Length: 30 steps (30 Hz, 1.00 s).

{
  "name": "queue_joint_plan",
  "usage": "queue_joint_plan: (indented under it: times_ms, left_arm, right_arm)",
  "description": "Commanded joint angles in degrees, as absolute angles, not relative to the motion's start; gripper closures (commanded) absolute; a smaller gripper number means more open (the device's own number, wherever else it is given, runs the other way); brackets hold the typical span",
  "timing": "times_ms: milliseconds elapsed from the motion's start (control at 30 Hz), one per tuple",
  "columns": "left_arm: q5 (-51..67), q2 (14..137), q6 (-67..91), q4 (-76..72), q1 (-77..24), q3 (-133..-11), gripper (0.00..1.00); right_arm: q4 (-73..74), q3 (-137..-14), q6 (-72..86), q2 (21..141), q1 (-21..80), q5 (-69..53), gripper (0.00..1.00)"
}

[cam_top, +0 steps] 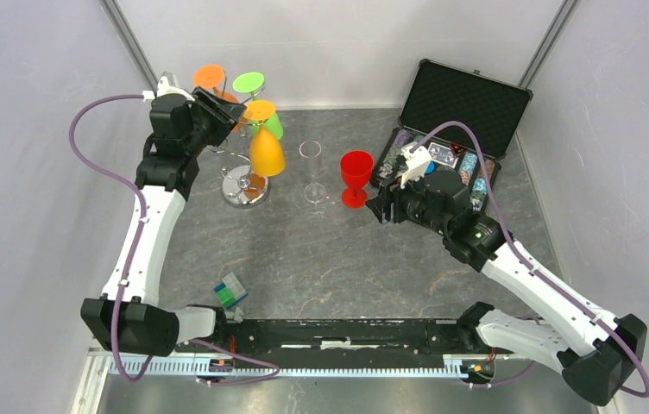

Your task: Take the wine glass off the wine glass rack

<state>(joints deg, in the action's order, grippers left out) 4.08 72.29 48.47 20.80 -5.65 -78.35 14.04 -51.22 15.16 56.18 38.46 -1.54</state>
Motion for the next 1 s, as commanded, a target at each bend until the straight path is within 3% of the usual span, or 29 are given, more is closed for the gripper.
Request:
queue_joint_plan:
  times_ms: [0,400,767,967]
  left_arm:
    - [12.1,73.8,52.2,17.6,-5.1,-78.3,0.47]
    - [18.1,73.2,60.2,12.4,-1.5,-75.6,0.6]
    - [17.5,72.8,57.8,13.8,-1.4,-76.0,0.69]
    - [17.6,73.8,56.6,15.6,-1.4,-76.5,0.69]
  right_arm:
    - [11.9,-50.6,15.2,55.2,38.4,-1.5,0.37]
    - [11.2,-49.7,16.0,55.2,38.3,-1.6,0.37]
    - [10.7,-49.0,16.4,55.1,38.4,-1.7,0.38]
    - [10.1,-48.6,17.0,55.3,38.3,-2.1,0.38]
